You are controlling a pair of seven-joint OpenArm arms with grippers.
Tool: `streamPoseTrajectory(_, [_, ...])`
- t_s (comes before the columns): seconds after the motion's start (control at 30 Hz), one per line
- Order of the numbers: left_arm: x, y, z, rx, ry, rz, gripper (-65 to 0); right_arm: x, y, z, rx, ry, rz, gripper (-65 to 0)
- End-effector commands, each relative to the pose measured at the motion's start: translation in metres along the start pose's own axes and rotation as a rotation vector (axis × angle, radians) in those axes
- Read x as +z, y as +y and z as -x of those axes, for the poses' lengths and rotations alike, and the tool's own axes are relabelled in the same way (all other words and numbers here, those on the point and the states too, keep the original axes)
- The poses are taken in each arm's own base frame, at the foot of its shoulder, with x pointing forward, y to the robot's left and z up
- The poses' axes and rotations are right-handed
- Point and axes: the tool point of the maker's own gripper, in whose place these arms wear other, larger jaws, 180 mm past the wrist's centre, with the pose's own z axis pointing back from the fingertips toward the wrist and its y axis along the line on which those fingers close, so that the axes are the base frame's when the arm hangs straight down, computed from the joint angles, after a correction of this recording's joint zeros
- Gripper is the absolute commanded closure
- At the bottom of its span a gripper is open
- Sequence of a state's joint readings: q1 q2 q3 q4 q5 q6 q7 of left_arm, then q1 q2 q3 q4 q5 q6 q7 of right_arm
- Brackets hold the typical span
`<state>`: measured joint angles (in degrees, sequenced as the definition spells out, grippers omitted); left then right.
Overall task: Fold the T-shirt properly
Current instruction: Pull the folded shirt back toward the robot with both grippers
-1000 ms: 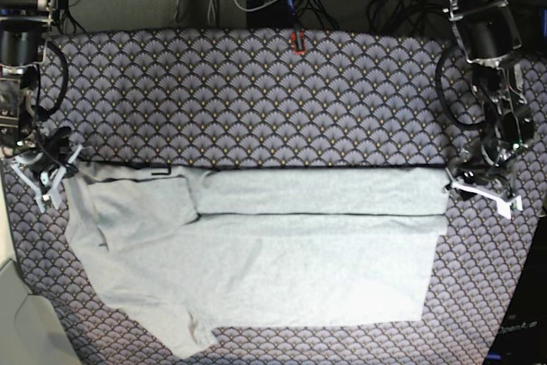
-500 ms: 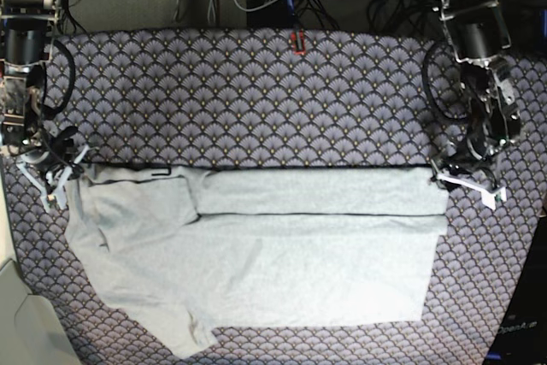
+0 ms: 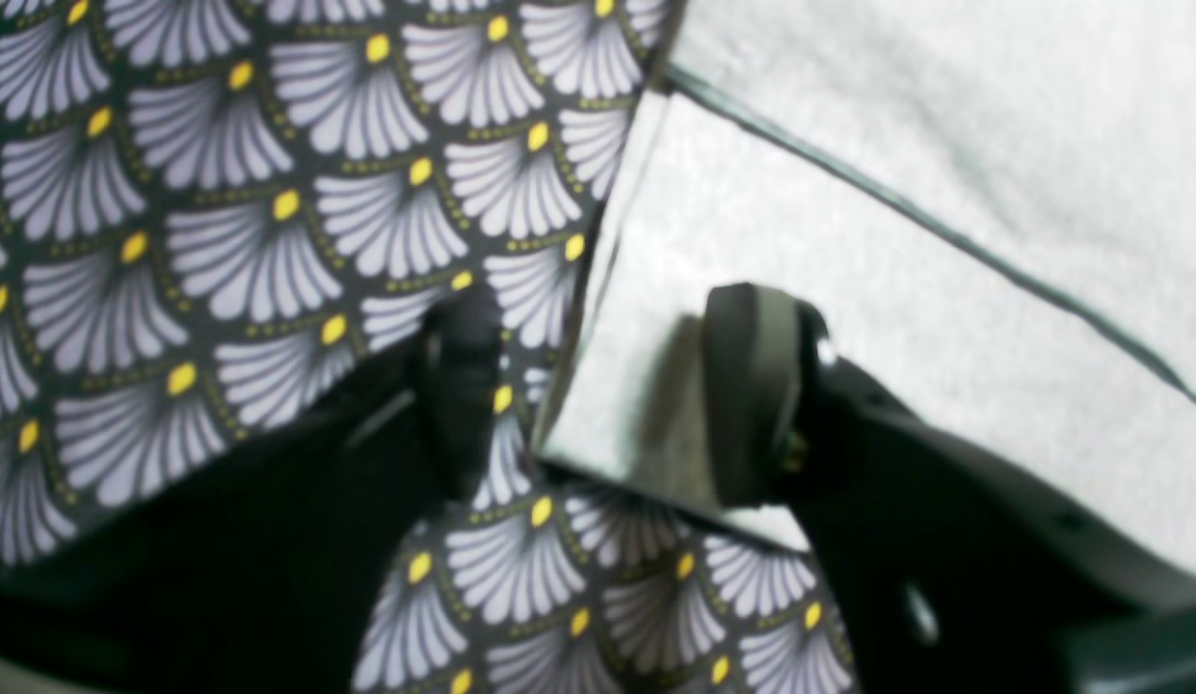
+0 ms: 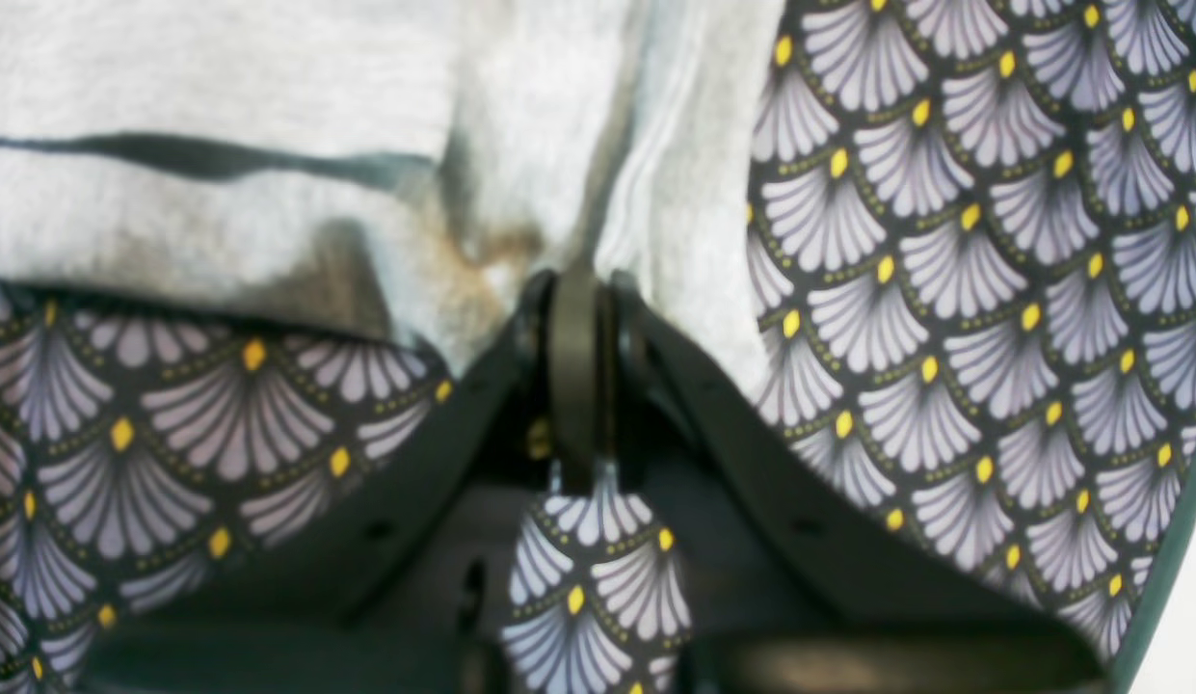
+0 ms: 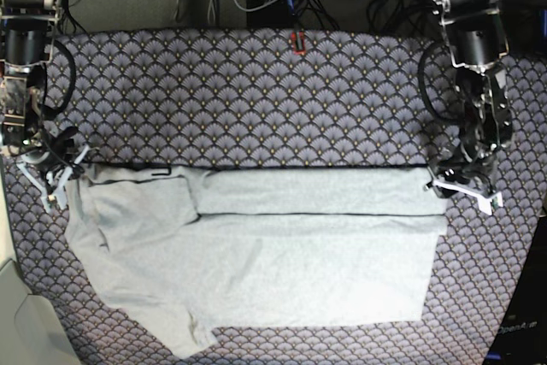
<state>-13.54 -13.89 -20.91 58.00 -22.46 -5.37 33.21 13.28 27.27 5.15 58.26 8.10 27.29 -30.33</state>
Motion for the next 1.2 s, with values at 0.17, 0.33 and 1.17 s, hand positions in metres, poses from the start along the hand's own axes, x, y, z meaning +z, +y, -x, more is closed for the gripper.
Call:
streamPoseTrajectory(0.17, [0.000, -0.005, 0.000, 0.003, 0.025, 0.014, 0.0, 0.005, -0.009, -0.012, 0.008, -0.027, 0.014, 0.0])
streamPoseTrajectory(0.33, [0.002, -0.005, -0.003, 0.000, 0.017, 0.015, -0.2, 0.006, -0.009, -0.013, 0.011, -0.030, 0.014, 0.0])
streamPoseTrajectory(1.17, [0.073, 0.034, -0.027, -0.110, 0.016, -0.058, -0.3, 0.064, 0.009, 0.031, 0.202, 0.012, 0.005, 0.0])
